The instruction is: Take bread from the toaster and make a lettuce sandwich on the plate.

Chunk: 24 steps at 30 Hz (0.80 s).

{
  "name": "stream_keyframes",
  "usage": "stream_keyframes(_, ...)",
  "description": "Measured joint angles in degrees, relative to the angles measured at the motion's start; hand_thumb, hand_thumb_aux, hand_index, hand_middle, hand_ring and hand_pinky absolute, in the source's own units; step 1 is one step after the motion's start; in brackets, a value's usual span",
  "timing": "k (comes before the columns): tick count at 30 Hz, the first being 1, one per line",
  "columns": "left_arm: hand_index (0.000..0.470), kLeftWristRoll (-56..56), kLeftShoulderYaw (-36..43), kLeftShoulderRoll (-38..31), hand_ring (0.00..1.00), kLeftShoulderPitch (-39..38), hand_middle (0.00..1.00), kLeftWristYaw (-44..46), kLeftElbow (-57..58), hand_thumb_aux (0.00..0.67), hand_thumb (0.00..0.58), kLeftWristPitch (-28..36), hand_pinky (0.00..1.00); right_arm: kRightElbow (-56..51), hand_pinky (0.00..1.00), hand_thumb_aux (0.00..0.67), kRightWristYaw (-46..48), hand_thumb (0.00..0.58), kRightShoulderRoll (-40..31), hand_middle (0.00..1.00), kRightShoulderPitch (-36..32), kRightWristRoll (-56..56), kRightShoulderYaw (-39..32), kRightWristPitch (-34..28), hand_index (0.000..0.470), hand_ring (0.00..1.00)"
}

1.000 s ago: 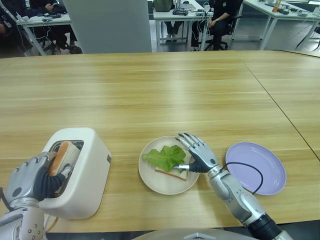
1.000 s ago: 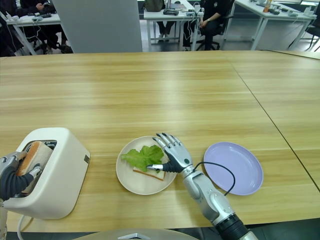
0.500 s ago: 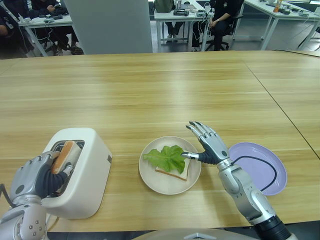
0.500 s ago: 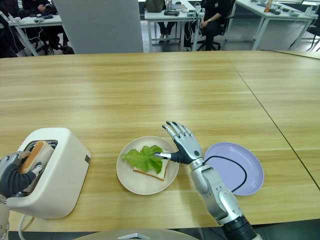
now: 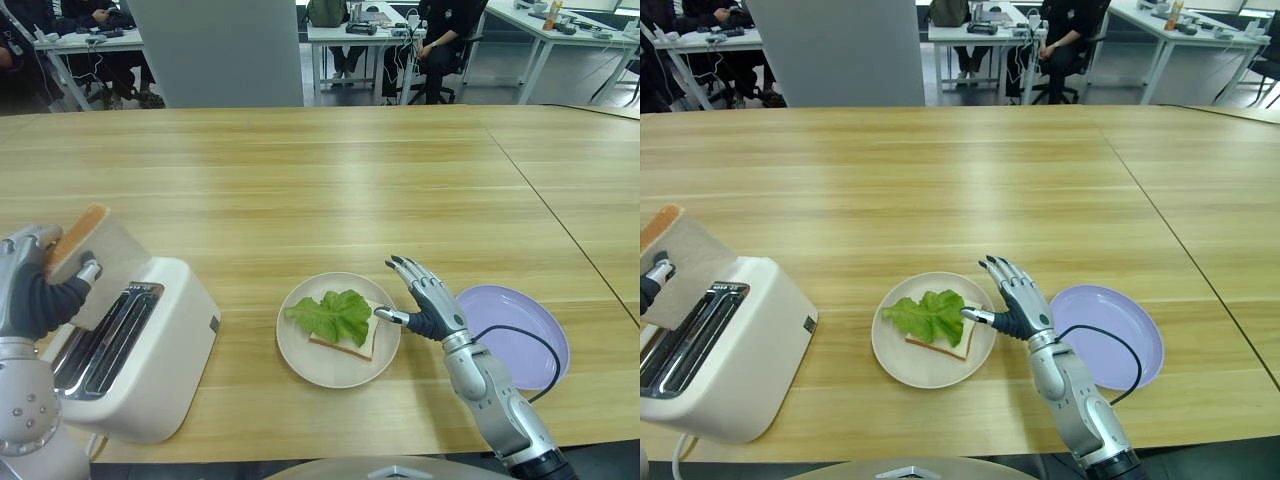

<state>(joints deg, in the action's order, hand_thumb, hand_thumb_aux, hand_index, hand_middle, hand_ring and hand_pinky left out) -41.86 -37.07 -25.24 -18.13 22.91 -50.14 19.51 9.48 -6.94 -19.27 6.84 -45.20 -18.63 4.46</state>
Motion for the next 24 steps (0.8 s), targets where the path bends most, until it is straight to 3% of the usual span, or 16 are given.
stream_keyframes(14, 0.46, 13.08, 7.58, -0.07, 0.33, 13.18, 0.33, 5.02, 0.68, 0.67, 0.58, 7.67, 0.33, 0.41, 0.0, 0.0, 0.25, 0.0, 0.45, 0.0, -0.25, 1.02, 1.09, 0.0, 0.0, 0.0)
stream_keyframes(24, 0.46, 31.12, 21.98, 1.35, 0.35, 27.31, 0.35, 11.08, 16.55, 0.67, 0.58, 11.7, 0.35, 5.13, 0.0, 0.0, -2.55, 0.0, -2.26, 0.0, 0.37, 0.94, 5.37, 3.48, 0.0, 0.0)
